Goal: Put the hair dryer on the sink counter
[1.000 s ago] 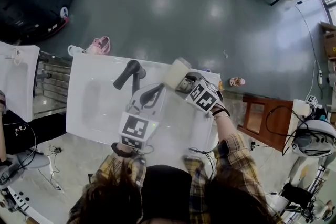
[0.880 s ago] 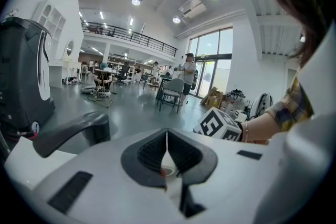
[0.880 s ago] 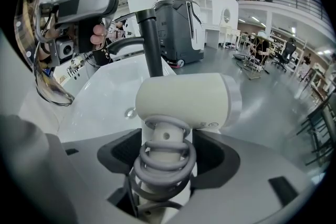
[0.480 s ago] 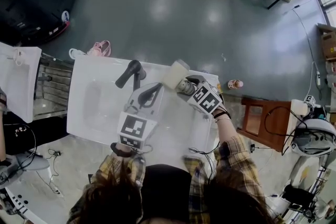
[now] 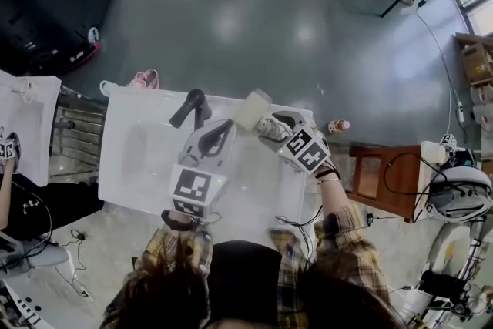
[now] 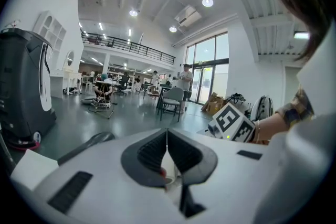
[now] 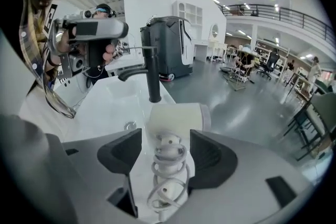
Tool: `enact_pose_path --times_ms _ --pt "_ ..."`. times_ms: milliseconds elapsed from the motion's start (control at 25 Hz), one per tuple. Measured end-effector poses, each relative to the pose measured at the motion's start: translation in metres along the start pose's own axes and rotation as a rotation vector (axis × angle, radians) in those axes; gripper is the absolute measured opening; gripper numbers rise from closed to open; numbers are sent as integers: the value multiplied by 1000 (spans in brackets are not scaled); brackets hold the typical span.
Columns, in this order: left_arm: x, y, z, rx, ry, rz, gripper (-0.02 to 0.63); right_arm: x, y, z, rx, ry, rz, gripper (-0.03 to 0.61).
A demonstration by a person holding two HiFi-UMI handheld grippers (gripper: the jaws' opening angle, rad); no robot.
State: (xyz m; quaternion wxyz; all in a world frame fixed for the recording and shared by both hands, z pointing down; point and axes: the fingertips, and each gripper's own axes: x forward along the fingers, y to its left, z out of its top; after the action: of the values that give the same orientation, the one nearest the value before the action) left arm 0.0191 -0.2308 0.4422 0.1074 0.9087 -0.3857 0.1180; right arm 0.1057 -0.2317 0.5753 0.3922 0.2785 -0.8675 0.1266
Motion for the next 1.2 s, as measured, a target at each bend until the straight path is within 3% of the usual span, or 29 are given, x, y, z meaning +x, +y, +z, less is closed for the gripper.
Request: enact_pose_path --times_ms 440,720,880,1200 --pt "-18 0 33 25 -81 5 18 -76 26 112 -28 -346 -101 281" --pt "-31 -3 62 55 -140 -1 18 -133 43 164 52 -607 -133 179" --pt "-37 -5 69 49 -158 -3 18 -151 57 174 75 -684 -146 137" --pt "-45 -27 80 83 -184 -62 18 -161 63 160 179 -721 -218 28"
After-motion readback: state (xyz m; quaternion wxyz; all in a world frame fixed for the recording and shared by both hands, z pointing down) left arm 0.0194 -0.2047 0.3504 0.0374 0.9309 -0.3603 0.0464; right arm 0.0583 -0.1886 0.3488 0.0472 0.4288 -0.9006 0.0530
